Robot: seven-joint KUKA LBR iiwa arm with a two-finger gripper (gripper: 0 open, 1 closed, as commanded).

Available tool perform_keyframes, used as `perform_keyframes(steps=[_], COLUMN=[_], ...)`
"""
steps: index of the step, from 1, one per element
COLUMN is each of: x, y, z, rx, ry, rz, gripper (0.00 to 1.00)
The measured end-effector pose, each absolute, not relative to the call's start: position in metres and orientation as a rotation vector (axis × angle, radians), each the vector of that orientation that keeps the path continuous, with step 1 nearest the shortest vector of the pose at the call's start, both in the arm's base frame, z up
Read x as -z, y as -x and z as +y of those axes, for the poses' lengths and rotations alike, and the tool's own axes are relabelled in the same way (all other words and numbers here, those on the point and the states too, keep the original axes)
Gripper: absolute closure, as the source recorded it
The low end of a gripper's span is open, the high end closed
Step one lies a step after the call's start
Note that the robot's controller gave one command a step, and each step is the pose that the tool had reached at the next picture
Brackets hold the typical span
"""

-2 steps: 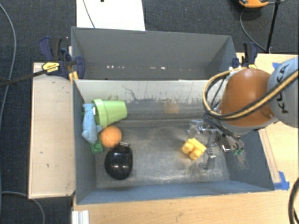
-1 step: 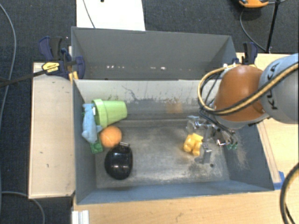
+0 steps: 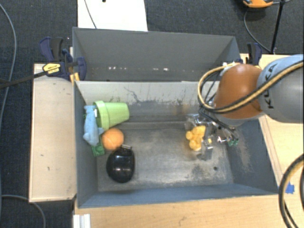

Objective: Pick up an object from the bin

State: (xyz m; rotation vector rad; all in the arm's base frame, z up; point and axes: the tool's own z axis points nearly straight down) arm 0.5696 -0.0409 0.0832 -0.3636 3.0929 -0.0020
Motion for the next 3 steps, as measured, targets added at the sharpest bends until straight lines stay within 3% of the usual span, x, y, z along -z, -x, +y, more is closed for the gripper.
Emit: perform_keyframes(steps=[1, 2, 3], x=[-0.071, -0.071, -0.071], y=[-0.576, -0.579, -0.578], z=[-0.069, -0.099, -0.099], rx=[0.0, 0.002, 0.002], ry=[0.534, 0.426, 0.423], rz=[3.085, 3.082, 3.083], gripper=[0.0, 1.0, 0.0])
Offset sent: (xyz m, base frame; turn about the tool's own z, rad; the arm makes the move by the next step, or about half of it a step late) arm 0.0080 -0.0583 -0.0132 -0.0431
